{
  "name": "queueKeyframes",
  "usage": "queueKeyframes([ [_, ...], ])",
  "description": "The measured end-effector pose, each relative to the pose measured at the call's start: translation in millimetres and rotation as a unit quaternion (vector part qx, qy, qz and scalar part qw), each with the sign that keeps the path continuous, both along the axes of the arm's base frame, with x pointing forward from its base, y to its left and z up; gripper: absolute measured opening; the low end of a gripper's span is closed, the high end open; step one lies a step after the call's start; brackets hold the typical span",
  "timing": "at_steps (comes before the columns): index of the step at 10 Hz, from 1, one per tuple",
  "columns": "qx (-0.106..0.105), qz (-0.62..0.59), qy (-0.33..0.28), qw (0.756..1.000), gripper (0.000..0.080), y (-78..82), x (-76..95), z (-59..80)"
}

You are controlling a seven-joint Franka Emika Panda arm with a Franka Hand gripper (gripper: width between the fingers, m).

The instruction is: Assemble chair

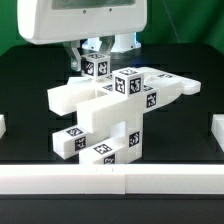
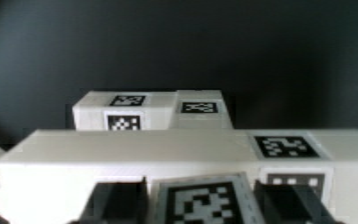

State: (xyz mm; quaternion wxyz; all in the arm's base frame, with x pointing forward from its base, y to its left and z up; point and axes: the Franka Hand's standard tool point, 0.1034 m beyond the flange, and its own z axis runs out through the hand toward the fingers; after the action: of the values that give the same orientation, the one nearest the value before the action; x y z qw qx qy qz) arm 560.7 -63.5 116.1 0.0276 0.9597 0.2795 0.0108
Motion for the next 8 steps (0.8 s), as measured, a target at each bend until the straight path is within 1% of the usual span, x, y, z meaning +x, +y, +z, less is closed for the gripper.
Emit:
queueKeyframes([
  [2, 0.006, -0.094, -0.004, 0.996, 0.0282, 0.1, -0.1, -0.6],
  [4, 0.011, -0.183, -0.009, 0.983, 0.0282, 0.7, 0.0, -1.0],
  [5, 0.013, -0.228, -0.010, 0.973, 0.0282, 1.8, -0.1, -1.1],
  [8, 0.020, -0.376, -0.016, 0.926, 0.0284, 5.3, 0.2, -1.5],
])
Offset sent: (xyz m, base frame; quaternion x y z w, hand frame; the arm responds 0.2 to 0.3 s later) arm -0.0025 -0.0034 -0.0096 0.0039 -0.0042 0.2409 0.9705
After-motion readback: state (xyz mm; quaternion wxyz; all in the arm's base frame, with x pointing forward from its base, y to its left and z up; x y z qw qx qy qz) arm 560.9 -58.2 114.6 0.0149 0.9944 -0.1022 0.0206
